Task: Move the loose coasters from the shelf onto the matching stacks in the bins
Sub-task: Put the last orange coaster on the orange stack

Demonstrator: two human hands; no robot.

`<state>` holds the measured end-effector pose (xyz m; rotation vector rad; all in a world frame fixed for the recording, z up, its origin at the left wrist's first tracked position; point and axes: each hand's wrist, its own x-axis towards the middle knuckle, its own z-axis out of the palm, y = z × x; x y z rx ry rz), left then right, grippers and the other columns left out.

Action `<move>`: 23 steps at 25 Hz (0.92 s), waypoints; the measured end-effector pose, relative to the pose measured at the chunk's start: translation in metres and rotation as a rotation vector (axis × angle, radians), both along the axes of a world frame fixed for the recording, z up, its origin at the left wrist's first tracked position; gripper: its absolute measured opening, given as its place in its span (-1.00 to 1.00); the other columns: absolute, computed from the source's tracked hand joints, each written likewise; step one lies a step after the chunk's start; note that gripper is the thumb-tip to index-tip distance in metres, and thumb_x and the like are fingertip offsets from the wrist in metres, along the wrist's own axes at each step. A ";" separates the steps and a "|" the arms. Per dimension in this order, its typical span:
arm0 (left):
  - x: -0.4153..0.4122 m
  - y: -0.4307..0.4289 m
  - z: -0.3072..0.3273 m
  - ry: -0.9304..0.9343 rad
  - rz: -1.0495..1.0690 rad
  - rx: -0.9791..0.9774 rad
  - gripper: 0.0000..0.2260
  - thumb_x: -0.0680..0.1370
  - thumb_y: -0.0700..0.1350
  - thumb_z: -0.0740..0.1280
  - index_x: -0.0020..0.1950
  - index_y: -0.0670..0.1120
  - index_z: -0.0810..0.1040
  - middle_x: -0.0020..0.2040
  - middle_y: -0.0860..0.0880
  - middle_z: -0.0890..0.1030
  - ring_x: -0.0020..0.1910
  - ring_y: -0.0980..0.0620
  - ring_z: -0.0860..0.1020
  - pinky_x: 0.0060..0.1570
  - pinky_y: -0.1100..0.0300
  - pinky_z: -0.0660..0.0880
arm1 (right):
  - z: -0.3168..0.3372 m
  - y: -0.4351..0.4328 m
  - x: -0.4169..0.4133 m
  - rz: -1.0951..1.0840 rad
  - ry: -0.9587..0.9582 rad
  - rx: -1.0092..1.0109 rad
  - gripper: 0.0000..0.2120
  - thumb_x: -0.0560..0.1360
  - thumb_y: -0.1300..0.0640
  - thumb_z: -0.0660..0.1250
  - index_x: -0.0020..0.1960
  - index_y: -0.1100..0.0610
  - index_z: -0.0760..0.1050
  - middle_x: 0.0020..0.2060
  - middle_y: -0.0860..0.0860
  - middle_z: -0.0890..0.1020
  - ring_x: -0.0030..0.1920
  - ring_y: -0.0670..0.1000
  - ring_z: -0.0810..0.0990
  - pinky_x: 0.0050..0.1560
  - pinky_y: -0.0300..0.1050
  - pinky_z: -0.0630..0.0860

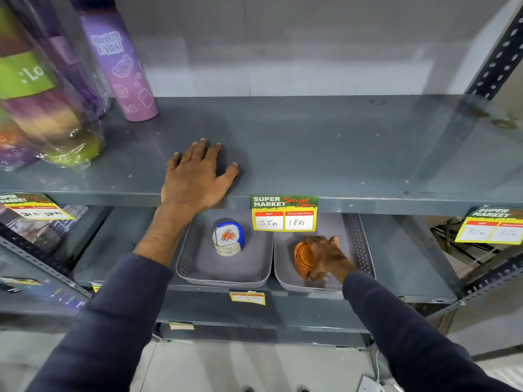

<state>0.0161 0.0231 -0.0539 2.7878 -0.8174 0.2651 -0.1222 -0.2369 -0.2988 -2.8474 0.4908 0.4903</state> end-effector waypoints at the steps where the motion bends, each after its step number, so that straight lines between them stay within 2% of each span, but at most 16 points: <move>1: 0.001 0.000 -0.001 -0.002 0.004 -0.001 -0.41 0.57 0.27 0.05 0.54 0.03 0.24 0.60 -0.08 0.18 0.57 -0.06 0.12 0.51 -0.08 0.00 | 0.001 0.001 0.001 0.003 0.013 -0.012 0.09 0.15 -0.09 0.69 0.53 0.03 0.21 0.45 0.08 0.44 0.43 0.13 0.39 0.46 0.09 0.23; 3: 0.002 0.000 -0.001 -0.006 0.008 -0.001 -0.40 0.56 0.28 0.04 0.54 0.03 0.24 0.60 -0.08 0.18 0.57 -0.06 0.13 0.51 -0.08 0.00 | 0.006 -0.002 0.006 0.000 0.071 0.022 0.18 0.15 -0.07 0.70 0.57 0.01 0.09 0.52 0.10 0.33 0.50 0.18 0.29 0.50 0.17 0.21; 5: 0.002 0.001 -0.003 -0.008 0.018 -0.002 -0.39 0.55 0.29 0.03 0.53 0.03 0.24 0.60 -0.08 0.18 0.57 -0.06 0.13 0.52 -0.09 0.01 | 0.024 -0.001 0.013 -0.045 0.110 0.137 0.31 0.10 -0.11 0.72 0.59 -0.07 -0.06 0.59 0.08 0.15 0.57 0.26 0.10 0.52 0.30 0.19; 6: 0.002 0.001 -0.005 -0.011 0.025 -0.001 -0.38 0.54 0.29 0.02 0.53 0.03 0.25 0.59 -0.08 0.19 0.57 -0.06 0.13 0.51 -0.09 0.02 | 0.031 0.002 0.019 -0.068 0.096 0.211 0.30 0.11 -0.16 0.72 0.60 -0.09 -0.04 0.58 0.03 0.14 0.57 0.24 0.08 0.54 0.27 0.17; 7: 0.002 0.000 -0.005 -0.016 0.028 0.000 -0.36 0.52 0.30 0.00 0.53 0.02 0.25 0.59 -0.08 0.20 0.57 -0.07 0.14 0.51 -0.09 0.03 | 0.041 0.010 0.023 -0.106 0.067 0.314 0.21 0.11 -0.22 0.70 0.57 -0.13 0.08 0.53 -0.03 0.23 0.54 0.18 0.18 0.53 0.17 0.23; 9: 0.002 -0.002 -0.003 -0.028 0.026 0.003 -0.33 0.49 0.30 -0.01 0.52 0.01 0.27 0.58 -0.09 0.22 0.55 -0.08 0.18 0.50 -0.09 0.05 | 0.048 0.038 0.037 -0.219 -0.068 0.603 -0.10 0.12 -0.26 0.70 0.35 -0.27 0.36 0.31 -0.25 0.47 0.28 -0.08 0.47 0.26 -0.11 0.45; 10: 0.001 -0.002 -0.003 -0.040 0.024 0.004 -0.34 0.49 0.30 0.00 0.51 0.01 0.29 0.58 -0.09 0.24 0.55 -0.09 0.19 0.49 -0.09 0.06 | 0.045 0.057 0.047 -0.240 -0.128 0.671 -0.19 0.12 -0.21 0.72 0.27 -0.27 0.42 0.22 -0.32 0.53 0.20 -0.17 0.52 0.15 -0.21 0.47; 11: 0.001 -0.002 -0.003 -0.050 0.024 0.002 -0.34 0.49 0.30 0.01 0.50 0.01 0.30 0.57 -0.09 0.25 0.54 -0.09 0.21 0.48 -0.09 0.08 | 0.038 0.076 0.059 -0.195 -0.195 0.673 -0.19 0.15 -0.12 0.74 0.30 -0.22 0.44 0.23 -0.30 0.54 0.24 -0.16 0.53 0.16 -0.23 0.48; 12: 0.002 -0.001 -0.003 -0.056 0.024 -0.002 -0.35 0.49 0.31 0.02 0.50 0.01 0.31 0.56 -0.08 0.27 0.53 -0.09 0.23 0.47 -0.09 0.09 | 0.029 0.091 0.074 -0.101 -0.242 0.642 -0.10 0.19 -0.03 0.74 0.41 -0.15 0.38 0.33 -0.23 0.50 0.37 -0.07 0.48 0.29 -0.22 0.44; 13: 0.003 0.000 -0.002 -0.058 0.025 -0.009 -0.35 0.49 0.31 0.03 0.48 0.02 0.33 0.55 -0.07 0.28 0.52 -0.08 0.25 0.46 -0.09 0.10 | 0.022 0.110 0.091 0.008 -0.240 0.586 0.03 0.21 0.02 0.73 0.54 -0.07 0.25 0.45 -0.13 0.39 0.50 0.03 0.35 0.39 -0.21 0.32; 15: 0.004 0.002 -0.001 -0.061 0.022 -0.019 -0.36 0.48 0.31 0.05 0.47 0.02 0.35 0.54 -0.06 0.30 0.50 -0.08 0.27 0.45 -0.08 0.12 | 0.008 0.138 0.123 0.137 -0.206 0.423 0.24 0.21 -0.03 0.70 0.64 -0.11 -0.03 0.61 0.02 0.12 0.61 0.13 0.08 0.51 -0.03 0.17; 16: 0.004 0.002 -0.001 -0.061 0.017 -0.025 -0.37 0.49 0.31 0.06 0.46 0.02 0.35 0.54 -0.05 0.31 0.49 -0.08 0.28 0.44 -0.08 0.13 | 0.002 0.145 0.135 0.151 -0.195 0.351 0.27 0.21 -0.08 0.69 0.63 -0.17 -0.10 0.63 0.06 0.04 0.63 0.17 0.00 0.55 0.08 0.13; 18: 0.004 0.001 -0.001 -0.056 0.014 -0.045 -0.39 0.50 0.30 0.09 0.46 0.02 0.35 0.53 -0.04 0.31 0.49 -0.07 0.28 0.44 -0.06 0.13 | -0.010 0.151 0.152 0.201 -0.180 0.227 0.23 0.23 -0.15 0.66 0.62 -0.20 -0.09 0.63 0.10 0.02 0.62 0.25 -0.03 0.58 0.20 0.11; 20: 0.003 0.001 -0.001 -0.049 0.016 -0.052 -0.39 0.50 0.30 0.08 0.46 0.03 0.35 0.53 -0.03 0.31 0.49 -0.06 0.27 0.44 -0.05 0.12 | -0.020 0.150 0.161 0.266 -0.147 0.164 0.14 0.27 -0.16 0.63 0.62 -0.20 -0.01 0.63 0.10 0.03 0.60 0.32 0.02 0.57 0.26 0.14; 23: 0.003 0.001 -0.001 -0.041 0.020 -0.058 -0.37 0.48 0.30 0.06 0.46 0.04 0.34 0.53 -0.02 0.30 0.49 -0.05 0.26 0.44 -0.05 0.12 | -0.030 0.141 0.165 0.284 -0.149 0.142 -0.01 0.32 -0.06 0.61 0.59 -0.20 0.12 0.61 0.11 0.11 0.53 0.35 0.20 0.50 0.22 0.28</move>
